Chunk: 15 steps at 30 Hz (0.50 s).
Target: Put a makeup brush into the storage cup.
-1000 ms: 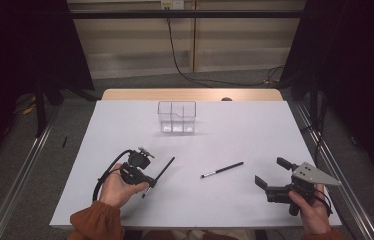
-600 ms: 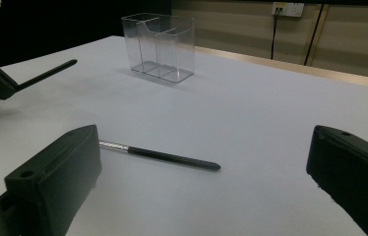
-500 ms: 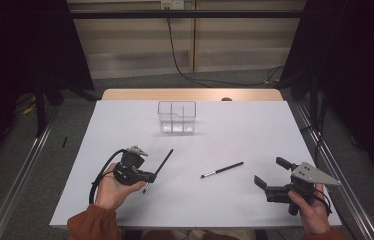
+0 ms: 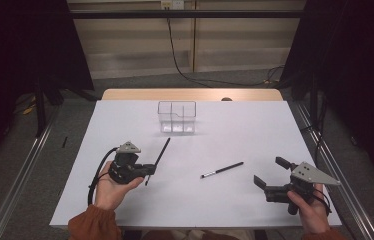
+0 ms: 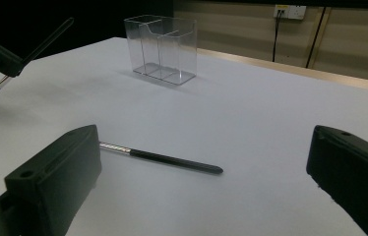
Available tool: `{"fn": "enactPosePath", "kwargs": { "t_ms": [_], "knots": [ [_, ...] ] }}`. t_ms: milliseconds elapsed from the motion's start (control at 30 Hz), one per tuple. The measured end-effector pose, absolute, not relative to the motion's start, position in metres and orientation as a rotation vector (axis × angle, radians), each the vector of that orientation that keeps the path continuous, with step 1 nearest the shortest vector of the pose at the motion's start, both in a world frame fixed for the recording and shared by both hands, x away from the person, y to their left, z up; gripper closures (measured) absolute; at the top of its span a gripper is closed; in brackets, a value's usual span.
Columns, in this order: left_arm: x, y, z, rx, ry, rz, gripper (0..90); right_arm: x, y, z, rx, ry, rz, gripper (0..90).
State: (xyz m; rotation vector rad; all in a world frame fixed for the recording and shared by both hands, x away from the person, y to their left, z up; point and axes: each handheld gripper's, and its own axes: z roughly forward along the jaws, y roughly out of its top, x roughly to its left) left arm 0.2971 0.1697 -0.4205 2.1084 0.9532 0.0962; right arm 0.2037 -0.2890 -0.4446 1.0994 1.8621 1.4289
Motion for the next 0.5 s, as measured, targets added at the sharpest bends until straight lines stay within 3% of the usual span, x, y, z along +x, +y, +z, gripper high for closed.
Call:
{"fn": "enactPosePath", "kwargs": {
  "t_ms": [500],
  "knots": [
    [0.286, 0.177, -0.409, 1.996, 0.810, 0.145, 84.2, 0.208, -0.286, -0.444, 1.080, 1.870, 1.444, 0.0]
  ]
}}
